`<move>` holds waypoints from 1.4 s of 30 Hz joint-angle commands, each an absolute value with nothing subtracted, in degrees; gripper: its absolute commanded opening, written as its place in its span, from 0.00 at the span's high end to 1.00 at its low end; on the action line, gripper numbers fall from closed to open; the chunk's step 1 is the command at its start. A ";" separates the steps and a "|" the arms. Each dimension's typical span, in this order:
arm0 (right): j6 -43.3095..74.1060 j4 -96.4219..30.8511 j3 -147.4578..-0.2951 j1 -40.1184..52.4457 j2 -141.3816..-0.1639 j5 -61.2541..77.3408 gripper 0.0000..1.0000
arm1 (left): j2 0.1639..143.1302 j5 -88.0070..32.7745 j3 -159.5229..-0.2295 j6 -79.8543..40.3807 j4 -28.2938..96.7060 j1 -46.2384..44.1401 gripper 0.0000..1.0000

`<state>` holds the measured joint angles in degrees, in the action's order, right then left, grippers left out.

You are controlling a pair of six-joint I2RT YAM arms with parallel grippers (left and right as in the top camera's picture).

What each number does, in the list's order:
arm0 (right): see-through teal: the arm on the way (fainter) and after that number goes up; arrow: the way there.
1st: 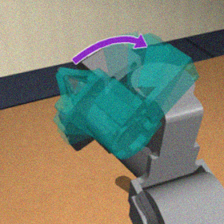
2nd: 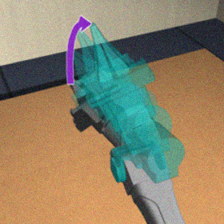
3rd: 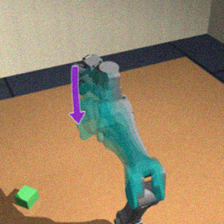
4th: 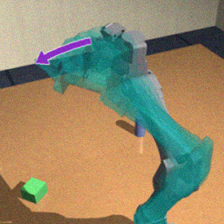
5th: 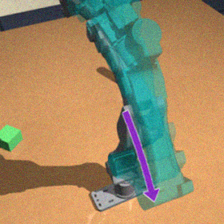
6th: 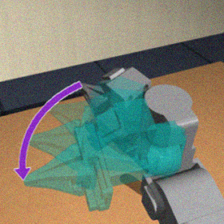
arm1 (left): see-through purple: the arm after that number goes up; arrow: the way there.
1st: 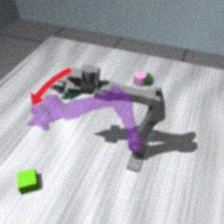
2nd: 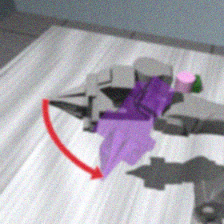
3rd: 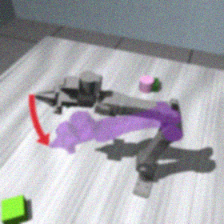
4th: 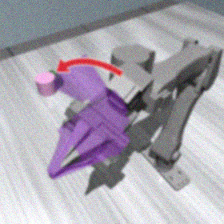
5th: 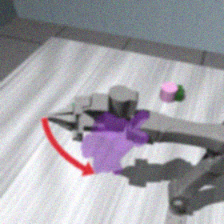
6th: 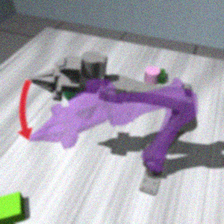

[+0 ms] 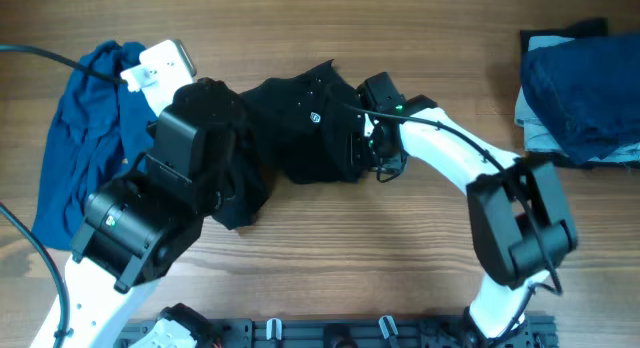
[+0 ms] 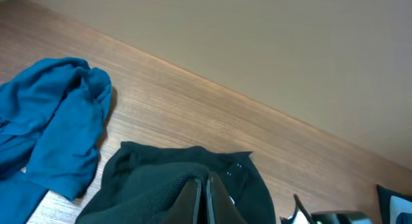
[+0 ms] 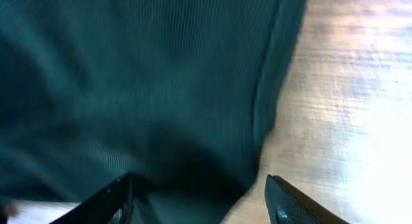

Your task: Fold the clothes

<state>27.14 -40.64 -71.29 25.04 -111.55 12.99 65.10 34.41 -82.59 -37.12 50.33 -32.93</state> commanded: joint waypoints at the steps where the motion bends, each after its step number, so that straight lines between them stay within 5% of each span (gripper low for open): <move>1: 30.09 -37.87 -70.81 25.19 -115.11 11.81 0.35 | 65.28 34.57 -83.70 -36.38 49.95 -32.60 0.96; 7: 30.00 -34.39 -70.81 25.17 -116.25 11.90 0.52 | 65.28 34.57 -83.70 -36.36 49.98 -32.60 0.96; 10: 29.93 -33.87 -70.81 25.17 -116.22 11.99 0.96 | 65.28 34.57 -83.70 -36.38 49.98 -32.60 0.96; 26: 23.88 -46.19 -79.46 18.48 -89.27 6.98 0.96 | 65.14 26.57 -83.72 -28.99 47.09 -33.45 0.96; 42: 21.80 -66.67 -97.67 7.77 -66.94 -1.17 0.96 | 63.72 24.14 -93.06 -18.39 50.83 -44.73 0.96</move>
<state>23.05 -63.70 -92.92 8.56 -69.12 2.61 65.08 23.92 -88.53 -21.63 49.08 -42.11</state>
